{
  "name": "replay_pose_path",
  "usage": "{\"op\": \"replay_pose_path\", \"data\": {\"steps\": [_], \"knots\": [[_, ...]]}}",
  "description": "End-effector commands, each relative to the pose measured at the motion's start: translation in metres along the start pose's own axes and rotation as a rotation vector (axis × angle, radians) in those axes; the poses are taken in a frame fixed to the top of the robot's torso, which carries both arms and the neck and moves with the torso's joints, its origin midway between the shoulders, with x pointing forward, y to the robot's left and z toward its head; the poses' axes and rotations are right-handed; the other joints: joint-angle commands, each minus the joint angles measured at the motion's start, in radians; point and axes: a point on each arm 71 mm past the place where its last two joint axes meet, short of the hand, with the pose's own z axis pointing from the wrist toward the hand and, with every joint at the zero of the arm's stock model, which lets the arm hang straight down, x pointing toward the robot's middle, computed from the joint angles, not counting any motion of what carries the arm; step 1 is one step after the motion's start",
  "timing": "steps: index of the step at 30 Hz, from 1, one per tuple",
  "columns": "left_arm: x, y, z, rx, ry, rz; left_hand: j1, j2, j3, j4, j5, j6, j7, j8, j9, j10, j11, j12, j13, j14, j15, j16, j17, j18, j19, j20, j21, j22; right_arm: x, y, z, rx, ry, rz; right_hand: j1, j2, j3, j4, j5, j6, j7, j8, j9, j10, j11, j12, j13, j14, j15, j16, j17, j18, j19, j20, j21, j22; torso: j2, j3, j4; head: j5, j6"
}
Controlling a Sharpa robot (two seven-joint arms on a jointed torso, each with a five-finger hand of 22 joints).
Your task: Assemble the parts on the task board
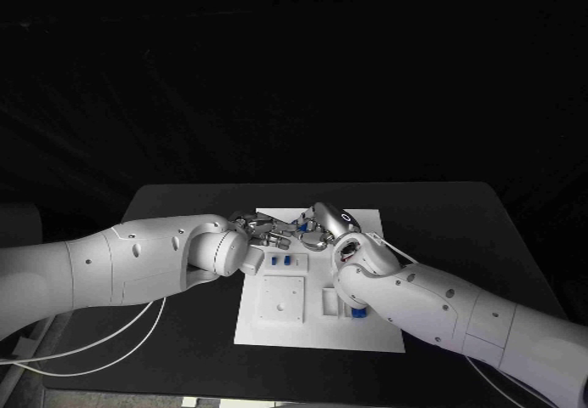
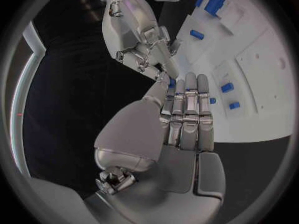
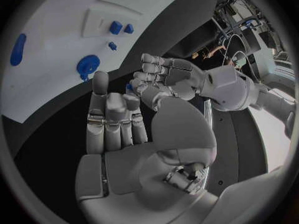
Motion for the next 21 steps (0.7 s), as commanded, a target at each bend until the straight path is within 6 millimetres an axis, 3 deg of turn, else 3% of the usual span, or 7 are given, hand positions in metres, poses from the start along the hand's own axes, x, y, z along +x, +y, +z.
{"op": "replay_pose_path", "data": {"steps": [1,11,21], "knots": [[0.0089,-0.0106,-0.0011,0.068,0.033,-0.017,0.011,0.012,0.007,-0.013,0.004,0.020,-0.008,0.004,0.002,0.009,-0.007,-0.003,-0.001,-0.002,-0.005,-0.005,-0.003,0.013,-0.013,-0.003,0.013,0.016,0.0091,0.0024,-0.0023,-0.009,0.052,-0.010,0.007,0.000,0.004,0.003,0.003,0.006,-0.001,0.004,0.001,0.002,-0.004,-0.004,0.001,0.001,-0.007,0.000,0.001,-0.014,0.001,-0.005,-0.006,0.007,0.000,-0.0002,0.0005,0.000,-0.001],[0.0078,-0.0115,-0.0010,0.081,0.017,-0.019,0.005,0.015,0.059,-0.032,0.005,0.042,-0.009,0.004,0.004,0.047,-0.014,-0.003,-0.001,0.037,-0.016,-0.003,0.001,0.020,-0.036,-0.013,0.067,0.094,0.0100,0.0021,-0.0024,-0.009,0.054,-0.009,0.007,0.000,0.004,0.003,0.003,0.006,-0.001,0.004,0.001,0.002,-0.004,-0.004,0.001,0.001,-0.007,0.000,0.001,-0.014,0.001,-0.005,-0.006,0.007,0.000,-0.0002,0.0001,0.000,-0.004],[0.0075,-0.0124,-0.0011,0.094,0.009,-0.019,-0.021,-0.002,0.133,-0.046,0.011,0.048,-0.011,0.004,0.004,0.059,-0.015,-0.003,-0.001,0.044,-0.018,-0.005,0.031,0.024,-0.052,-0.013,0.092,0.148,0.0105,0.0019,-0.0022,-0.010,0.059,-0.004,0.006,-0.002,0.003,0.002,0.003,0.001,0.000,0.005,0.001,-0.006,-0.003,-0.019,-0.011,-0.003,-0.006,-0.007,-0.004,-0.015,-0.001,-0.006,-0.010,0.005,0.000,0.0000,-0.0001,0.001,-0.005]]}}
